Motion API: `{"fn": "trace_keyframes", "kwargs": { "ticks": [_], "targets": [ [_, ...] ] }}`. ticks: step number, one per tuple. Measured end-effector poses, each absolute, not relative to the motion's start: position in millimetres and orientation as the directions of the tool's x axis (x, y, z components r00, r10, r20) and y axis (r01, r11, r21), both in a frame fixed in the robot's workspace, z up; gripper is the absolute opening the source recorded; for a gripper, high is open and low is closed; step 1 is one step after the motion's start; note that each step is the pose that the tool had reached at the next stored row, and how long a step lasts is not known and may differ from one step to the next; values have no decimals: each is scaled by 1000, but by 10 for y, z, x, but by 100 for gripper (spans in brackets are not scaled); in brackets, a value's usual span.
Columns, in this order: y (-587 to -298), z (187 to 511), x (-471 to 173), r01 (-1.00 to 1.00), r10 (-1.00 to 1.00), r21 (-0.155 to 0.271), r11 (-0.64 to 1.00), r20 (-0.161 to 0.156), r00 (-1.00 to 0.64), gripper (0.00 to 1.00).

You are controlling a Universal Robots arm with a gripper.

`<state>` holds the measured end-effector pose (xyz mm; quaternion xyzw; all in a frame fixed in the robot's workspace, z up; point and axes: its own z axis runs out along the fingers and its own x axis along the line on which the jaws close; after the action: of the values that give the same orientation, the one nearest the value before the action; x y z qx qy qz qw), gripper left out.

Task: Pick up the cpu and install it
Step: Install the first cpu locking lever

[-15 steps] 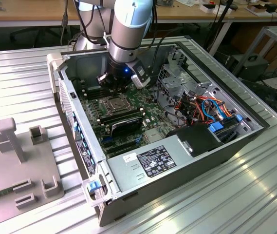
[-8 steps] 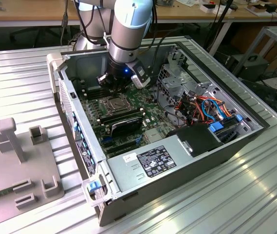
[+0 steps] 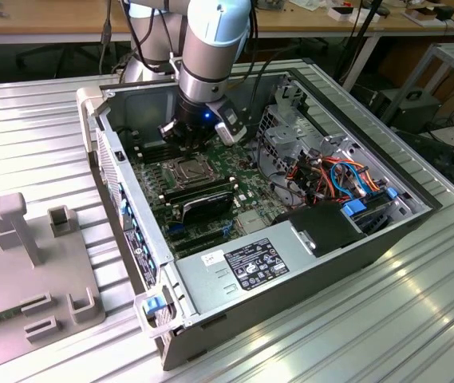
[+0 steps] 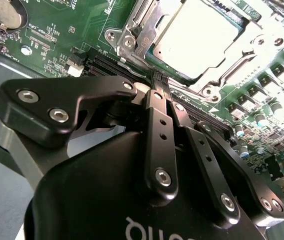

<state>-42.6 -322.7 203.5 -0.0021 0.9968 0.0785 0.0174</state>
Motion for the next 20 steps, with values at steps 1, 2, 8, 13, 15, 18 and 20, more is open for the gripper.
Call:
{"fn": "trace_keyframes", "kwargs": {
  "ticks": [1, 2, 8, 13, 15, 18, 20],
  "targets": [
    [-3227, 2043, -426, -7, -1, 157, 988, -35, -999, 11],
    [-3227, 2053, -426, -7, -2, 156, 988, -35, -999, 11],
    [-3227, 2150, -425, -8, -2, 157, 988, -38, -999, 11],
    [-3227, 2169, -439, -7, -1, 156, 988, -39, -999, 11],
    [-3228, 2169, -476, -8, -2, 156, 988, -41, -999, 11],
    [-3227, 2169, -550, -9, -2, 156, 988, -47, -999, 11],
    [-3227, 2169, -601, -10, -2, 156, 988, -52, -999, 11]
  ]
}}
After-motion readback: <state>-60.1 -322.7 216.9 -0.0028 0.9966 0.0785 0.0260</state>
